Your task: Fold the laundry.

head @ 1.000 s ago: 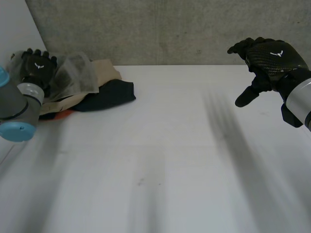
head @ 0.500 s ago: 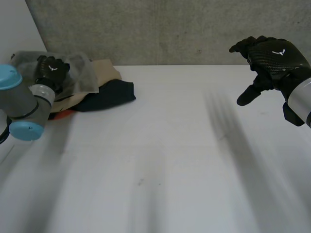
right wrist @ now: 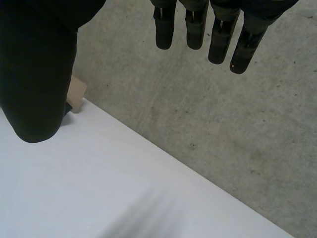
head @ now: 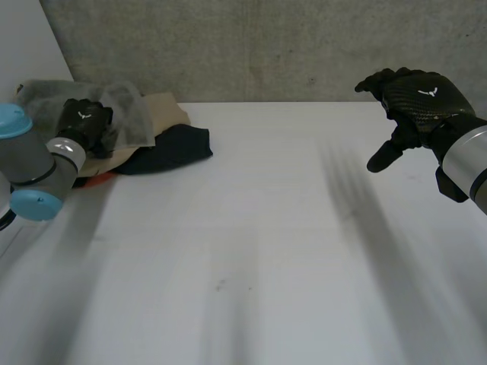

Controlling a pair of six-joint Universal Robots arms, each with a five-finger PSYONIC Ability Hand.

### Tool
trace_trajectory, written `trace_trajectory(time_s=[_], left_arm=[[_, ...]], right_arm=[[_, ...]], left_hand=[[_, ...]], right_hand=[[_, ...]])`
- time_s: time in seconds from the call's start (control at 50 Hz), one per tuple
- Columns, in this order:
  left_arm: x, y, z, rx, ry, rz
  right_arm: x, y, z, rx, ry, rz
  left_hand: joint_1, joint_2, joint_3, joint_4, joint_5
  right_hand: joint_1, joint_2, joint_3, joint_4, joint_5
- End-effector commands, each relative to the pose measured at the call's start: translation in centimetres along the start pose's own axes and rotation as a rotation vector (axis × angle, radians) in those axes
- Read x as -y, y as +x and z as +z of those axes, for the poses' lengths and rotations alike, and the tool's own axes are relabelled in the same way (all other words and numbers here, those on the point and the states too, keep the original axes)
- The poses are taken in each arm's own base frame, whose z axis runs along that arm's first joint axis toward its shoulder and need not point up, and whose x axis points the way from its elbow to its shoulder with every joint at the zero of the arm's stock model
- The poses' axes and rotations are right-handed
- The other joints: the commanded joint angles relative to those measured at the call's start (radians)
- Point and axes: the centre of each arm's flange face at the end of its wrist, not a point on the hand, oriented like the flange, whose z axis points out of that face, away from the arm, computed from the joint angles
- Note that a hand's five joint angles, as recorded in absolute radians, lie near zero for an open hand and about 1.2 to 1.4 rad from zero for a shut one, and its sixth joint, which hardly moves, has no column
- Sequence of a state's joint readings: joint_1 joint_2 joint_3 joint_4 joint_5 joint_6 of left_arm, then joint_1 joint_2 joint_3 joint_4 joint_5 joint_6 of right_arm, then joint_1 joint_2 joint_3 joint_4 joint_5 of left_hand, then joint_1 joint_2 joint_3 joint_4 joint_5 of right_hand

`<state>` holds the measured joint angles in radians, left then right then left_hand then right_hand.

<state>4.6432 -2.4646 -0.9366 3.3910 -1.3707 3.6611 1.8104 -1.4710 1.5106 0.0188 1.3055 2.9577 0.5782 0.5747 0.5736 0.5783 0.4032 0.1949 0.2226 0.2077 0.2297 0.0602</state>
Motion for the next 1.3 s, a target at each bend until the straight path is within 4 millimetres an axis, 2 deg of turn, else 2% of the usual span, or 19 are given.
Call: trace_trajectory(time_s=[0.02, 0.32, 0.4, 0.5, 0.54, 0.56, 0.62, 0.68, 0.72, 0.76, 0.78, 0.82, 0.88, 0.98, 1.02, 1.04, 1.08, 1.18, 1.3], left_arm=[[-1.3, -0.9, 1.1, 0.027, -0.001, 0.003], [-3.1, -1.7, 3.0, 0.059, 0.015, 0.011], [-3.8, -1.3, 3.4, 0.062, 0.014, 0.011], [-2.7, -1.5, 3.5, 0.117, 0.016, 0.033], [-0.4, -1.8, 3.3, 0.145, 0.044, 0.045], [2.9, -2.0, 2.7, 0.163, 0.088, 0.042], [7.6, -2.1, 1.0, 0.171, 0.151, 0.025], [13.9, -1.6, -2.5, 0.145, 0.248, -0.051], [19.2, -0.6, -6.6, 0.094, 0.340, -0.149], [21.7, 0.1, -9.3, 0.054, 0.383, -0.207], [23.8, 0.9, -12.2, 0.002, 0.423, -0.270], [25.0, 3.0, -15.2, -0.083, 0.437, -0.342], [25.4, 6.7, -17.8, -0.203, 0.424, -0.391], [25.0, 16.1, -24.4, -0.509, 0.360, -0.430], [23.9, 18.7, -25.5, -0.578, 0.320, -0.414], [22.8, 20.9, -26.2, -0.628, 0.284, -0.391], [21.9, 22.3, -26.6, -0.655, 0.246, -0.369], [21.0, 22.4, -25.7, -0.647, 0.197, -0.351], [21.4, 18.0, -22.5, -0.488, 0.206, -0.371]], right_arm=[[-0.6, 0.0, 0.4, 0.003, -0.016, 0.004], [-2.1, -0.1, 1.0, 0.005, -0.064, -0.074], [-2.3, -0.1, 1.1, 0.005, -0.070, -0.075], [-2.2, 0.1, 1.2, 0.002, -0.068, -0.076], [-2.1, 0.1, 1.2, 0.001, -0.065, -0.077], [-2.1, 0.1, 1.2, 0.001, -0.064, -0.077], [-1.9, 0.1, 1.2, 0.002, -0.057, -0.077], [-1.6, 0.2, 1.2, 0.001, -0.047, -0.078], [-1.1, 0.2, 1.3, 0.000, -0.033, -0.082], [-0.8, 0.3, 1.3, -0.004, -0.025, -0.081], [-0.8, 0.3, 1.3, -0.004, -0.024, -0.082], [-0.3, 0.4, 1.1, -0.006, -0.009, -0.085], [0.1, 0.4, 1.0, -0.008, 0.004, -0.088], [0.6, 0.6, 1.0, -0.017, 0.018, -0.087], [0.6, 0.6, 1.0, -0.020, 0.017, -0.087], [0.7, 0.7, 1.0, -0.023, 0.018, -0.086], [0.7, 0.7, 1.0, -0.025, 0.019, -0.086], [0.8, 0.7, 1.0, -0.020, 0.017, -0.087], [0.7, 0.1, 0.7, 0.008, -0.009, -0.090]], left_hand=[[0.117, 0.120, 0.121, 0.117, 0.117], [0.395, 0.399, 0.400, 0.395, 0.396], [0.816, 0.819, 0.821, 0.816, 0.816], [0.818, 0.822, 0.823, 0.818, 0.818], [0.818, 0.822, 0.823, 0.818, 0.818], [0.818, 0.822, 0.823, 0.818, 0.818], [0.818, 0.822, 0.823, 0.818, 0.818], [0.818, 0.822, 0.823, 0.818, 0.818], [0.818, 0.822, 0.823, 0.818, 0.818], [0.818, 0.822, 0.823, 0.818, 0.818], [0.818, 0.822, 0.823, 0.818, 0.818], [0.818, 0.822, 0.823, 0.818, 0.818], [0.818, 0.822, 0.823, 0.818, 0.818], [0.818, 0.822, 0.823, 0.818, 0.818], [0.360, 0.364, 0.365, 0.360, 0.361], [-0.232, -0.229, -0.228, -0.233, -0.232], [-0.400, -0.397, -0.396, -0.401, -0.400], [-0.400, -0.396, -0.395, -0.400, -0.400], [-0.394, -0.391, -0.389, -0.394, -0.394]], right_hand=[[-0.020, -0.048, -0.033, -0.055, -0.060], [-0.020, -0.048, -0.033, -0.055, -0.060], [-0.020, -0.048, -0.033, -0.055, -0.060], [-0.020, -0.048, -0.033, -0.055, -0.060], [-0.020, -0.048, -0.033, -0.055, -0.060], [-0.020, -0.048, -0.033, -0.055, -0.060], [-0.020, -0.048, -0.033, -0.055, -0.060], [-0.020, -0.048, -0.033, -0.055, -0.060], [-0.020, -0.048, -0.033, -0.055, -0.060], [-0.020, -0.048, -0.033, -0.055, -0.060], [-0.020, -0.048, -0.033, -0.055, -0.060], [-0.020, -0.048, -0.033, -0.055, -0.060], [-0.020, -0.048, -0.033, -0.055, -0.060], [-0.020, -0.048, -0.033, -0.055, -0.060], [-0.020, -0.048, -0.033, -0.055, -0.060], [-0.020, -0.048, -0.033, -0.055, -0.060], [-0.020, -0.048, -0.033, -0.055, -0.060], [-0.020, -0.048, -0.033, -0.055, -0.060], [-0.020, -0.048, -0.033, -0.055, -0.060]])
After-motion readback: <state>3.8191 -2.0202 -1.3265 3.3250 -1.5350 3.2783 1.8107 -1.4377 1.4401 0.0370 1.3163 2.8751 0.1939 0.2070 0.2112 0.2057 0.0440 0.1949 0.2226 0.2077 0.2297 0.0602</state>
